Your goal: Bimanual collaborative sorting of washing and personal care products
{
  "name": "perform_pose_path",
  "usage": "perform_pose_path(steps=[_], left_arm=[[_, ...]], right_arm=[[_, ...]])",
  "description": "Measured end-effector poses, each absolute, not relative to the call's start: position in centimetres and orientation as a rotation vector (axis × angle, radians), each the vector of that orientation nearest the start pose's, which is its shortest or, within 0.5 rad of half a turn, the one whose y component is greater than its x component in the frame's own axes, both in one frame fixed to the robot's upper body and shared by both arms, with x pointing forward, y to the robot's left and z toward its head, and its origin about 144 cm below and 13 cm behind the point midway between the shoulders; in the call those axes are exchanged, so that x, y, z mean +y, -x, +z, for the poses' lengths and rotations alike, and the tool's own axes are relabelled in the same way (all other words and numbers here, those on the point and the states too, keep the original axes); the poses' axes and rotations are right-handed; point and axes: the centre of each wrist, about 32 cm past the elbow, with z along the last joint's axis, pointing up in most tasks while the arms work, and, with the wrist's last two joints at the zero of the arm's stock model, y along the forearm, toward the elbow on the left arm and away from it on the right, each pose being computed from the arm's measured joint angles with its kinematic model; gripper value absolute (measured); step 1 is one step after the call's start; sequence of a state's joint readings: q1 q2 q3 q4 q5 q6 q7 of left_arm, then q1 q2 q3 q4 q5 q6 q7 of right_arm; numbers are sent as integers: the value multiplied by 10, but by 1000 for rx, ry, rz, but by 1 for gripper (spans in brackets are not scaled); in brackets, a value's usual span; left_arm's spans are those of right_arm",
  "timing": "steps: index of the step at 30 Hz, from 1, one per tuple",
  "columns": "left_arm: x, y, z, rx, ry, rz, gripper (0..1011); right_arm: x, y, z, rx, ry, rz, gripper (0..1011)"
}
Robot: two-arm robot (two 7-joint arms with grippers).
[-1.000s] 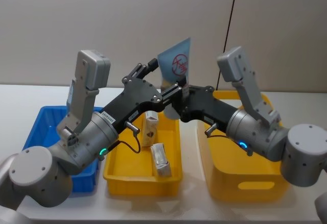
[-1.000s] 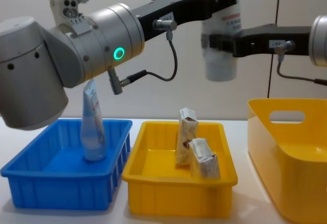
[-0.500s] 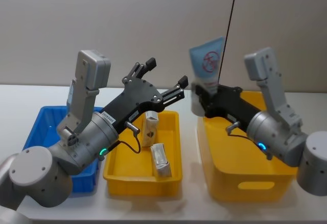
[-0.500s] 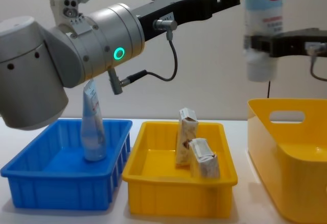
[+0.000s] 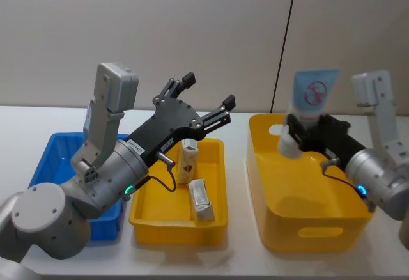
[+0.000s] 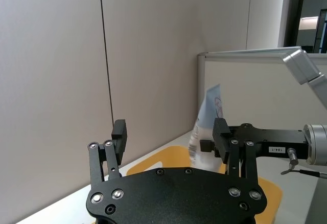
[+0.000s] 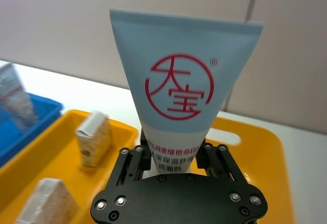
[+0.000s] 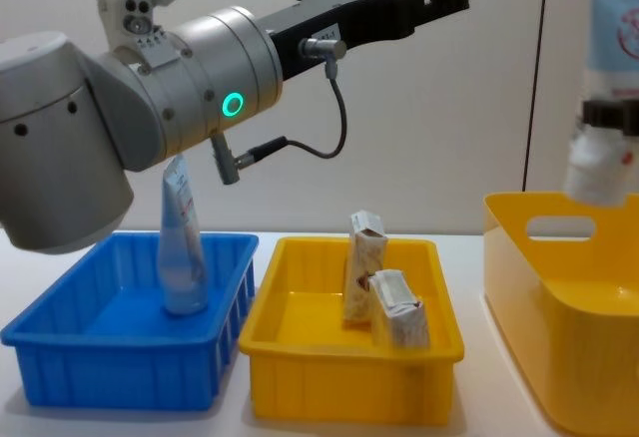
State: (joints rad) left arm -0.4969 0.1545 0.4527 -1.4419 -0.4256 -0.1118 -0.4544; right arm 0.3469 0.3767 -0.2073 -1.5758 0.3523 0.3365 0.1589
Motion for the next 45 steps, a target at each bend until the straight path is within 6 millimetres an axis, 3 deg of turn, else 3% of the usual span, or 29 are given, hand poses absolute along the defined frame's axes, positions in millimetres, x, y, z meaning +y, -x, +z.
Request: perform_pose_path(steps=[10,18,32,45], left_arm=[[139,-558,1267,-213,320,666,1001],[139,-558,1267,-213,320,666,1001],[142,-556,1264,-212,307,687,1001],[164,-535,1240,-213,177,851,1001]], right_arm=[[-300,-535,1254,95,126,-1383,780],[-315,-534,1247,157,131,-1442,990],[-317,-532,1242,171,130,-1454,1002],[-288,-503,1219,67,93,-1382,1002]])
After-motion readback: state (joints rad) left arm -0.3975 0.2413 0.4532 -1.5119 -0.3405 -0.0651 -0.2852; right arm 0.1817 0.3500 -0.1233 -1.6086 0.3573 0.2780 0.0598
